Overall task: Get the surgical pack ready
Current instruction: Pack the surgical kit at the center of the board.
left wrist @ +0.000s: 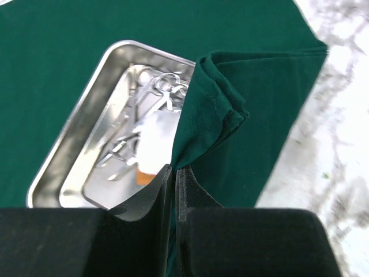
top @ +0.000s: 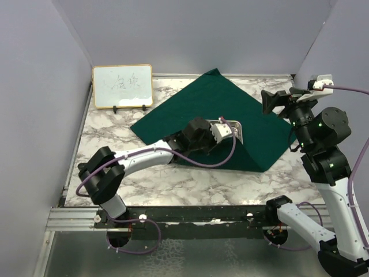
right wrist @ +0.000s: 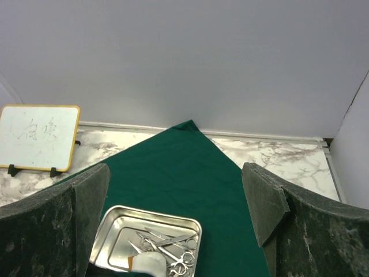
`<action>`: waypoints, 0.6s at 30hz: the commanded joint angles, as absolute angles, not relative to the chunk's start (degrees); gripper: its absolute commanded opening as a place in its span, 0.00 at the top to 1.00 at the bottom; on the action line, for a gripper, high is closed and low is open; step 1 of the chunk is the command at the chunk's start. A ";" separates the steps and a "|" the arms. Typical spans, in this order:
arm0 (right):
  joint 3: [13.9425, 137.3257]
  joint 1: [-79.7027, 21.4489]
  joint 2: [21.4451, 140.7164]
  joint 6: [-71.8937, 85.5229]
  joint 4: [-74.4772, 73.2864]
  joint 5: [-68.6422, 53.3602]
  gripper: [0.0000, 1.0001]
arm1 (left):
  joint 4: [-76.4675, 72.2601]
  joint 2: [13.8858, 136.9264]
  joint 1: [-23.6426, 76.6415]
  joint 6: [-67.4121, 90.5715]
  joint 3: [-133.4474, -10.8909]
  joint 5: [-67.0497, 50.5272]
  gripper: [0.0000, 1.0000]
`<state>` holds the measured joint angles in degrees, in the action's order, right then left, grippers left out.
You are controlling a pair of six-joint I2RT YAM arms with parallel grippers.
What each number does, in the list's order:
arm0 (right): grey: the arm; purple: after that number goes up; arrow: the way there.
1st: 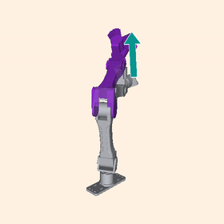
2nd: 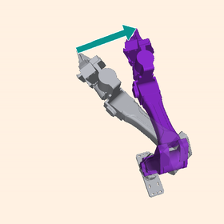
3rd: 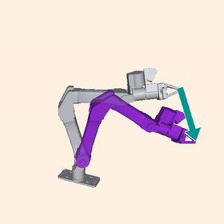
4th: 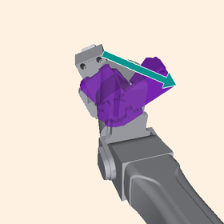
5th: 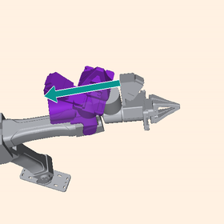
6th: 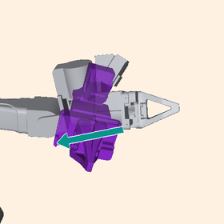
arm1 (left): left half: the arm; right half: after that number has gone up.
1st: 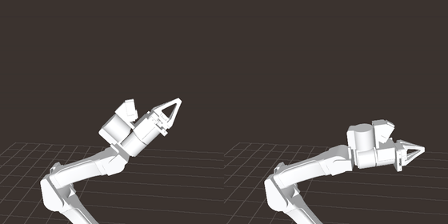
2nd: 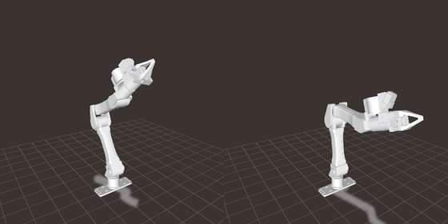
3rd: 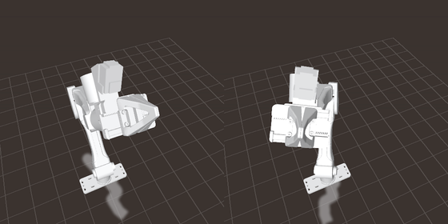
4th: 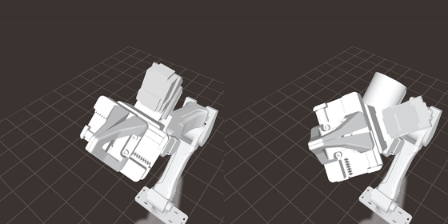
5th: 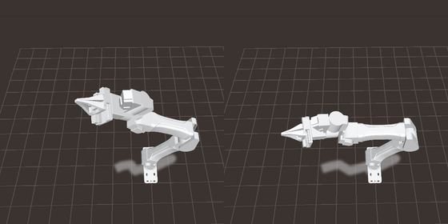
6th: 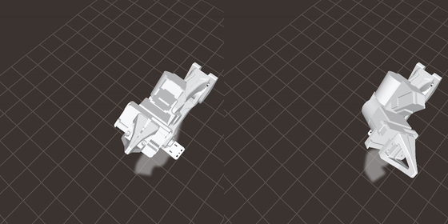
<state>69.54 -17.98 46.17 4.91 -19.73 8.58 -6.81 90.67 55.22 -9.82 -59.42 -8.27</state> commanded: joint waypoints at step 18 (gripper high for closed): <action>70.14 -17.86 47.43 5.38 -19.09 7.81 0.00 | -2.08 111.50 38.56 -3.45 -83.11 -17.00 1.00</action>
<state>69.54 -17.98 46.89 4.89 -19.73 8.54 -1.23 108.99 39.40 -5.78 -80.01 -13.54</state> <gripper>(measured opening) 0.997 0.072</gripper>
